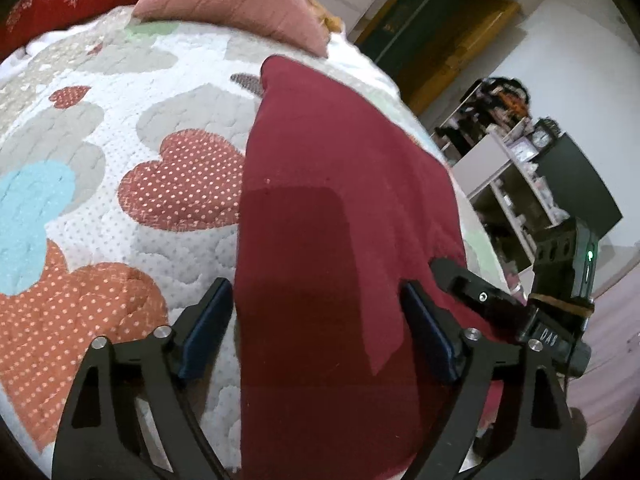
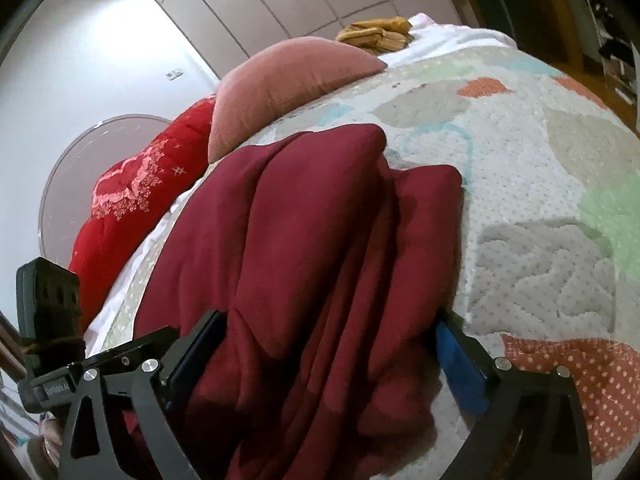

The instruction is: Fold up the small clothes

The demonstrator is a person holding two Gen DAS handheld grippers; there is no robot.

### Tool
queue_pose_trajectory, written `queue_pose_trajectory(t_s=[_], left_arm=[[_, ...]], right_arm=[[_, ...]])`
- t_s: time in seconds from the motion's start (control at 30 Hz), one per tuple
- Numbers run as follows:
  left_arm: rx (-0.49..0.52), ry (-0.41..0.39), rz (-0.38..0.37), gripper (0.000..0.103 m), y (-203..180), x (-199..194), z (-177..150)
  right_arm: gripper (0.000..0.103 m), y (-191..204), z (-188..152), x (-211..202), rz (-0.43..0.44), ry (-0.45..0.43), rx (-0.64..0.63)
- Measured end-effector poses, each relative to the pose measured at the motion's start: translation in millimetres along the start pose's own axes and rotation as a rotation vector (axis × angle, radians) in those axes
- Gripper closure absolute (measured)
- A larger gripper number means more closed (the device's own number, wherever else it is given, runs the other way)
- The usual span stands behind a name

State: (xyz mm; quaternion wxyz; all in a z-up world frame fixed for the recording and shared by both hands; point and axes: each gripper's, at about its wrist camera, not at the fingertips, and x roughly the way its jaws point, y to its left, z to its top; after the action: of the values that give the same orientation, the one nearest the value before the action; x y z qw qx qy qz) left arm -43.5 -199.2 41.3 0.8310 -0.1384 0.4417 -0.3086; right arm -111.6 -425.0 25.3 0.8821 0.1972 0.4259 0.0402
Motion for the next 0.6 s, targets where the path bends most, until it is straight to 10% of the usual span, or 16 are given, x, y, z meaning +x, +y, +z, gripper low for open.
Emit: queue_pose_trajectory(t_s=[0.37, 0.6], left_arm=[[0.061, -0.043, 0.047, 0.01, -7.8, 7.5, -4.2], [0.074, 0.173, 0.03, 0.01, -11.0, 16.0, 24.7]], right_arm=[[0.001, 2.3, -1.9, 4.0, -0.012, -0.004, -0.024], [0.0, -2.2, -1.4, 5.5, 0.017, -0.016, -0.015]])
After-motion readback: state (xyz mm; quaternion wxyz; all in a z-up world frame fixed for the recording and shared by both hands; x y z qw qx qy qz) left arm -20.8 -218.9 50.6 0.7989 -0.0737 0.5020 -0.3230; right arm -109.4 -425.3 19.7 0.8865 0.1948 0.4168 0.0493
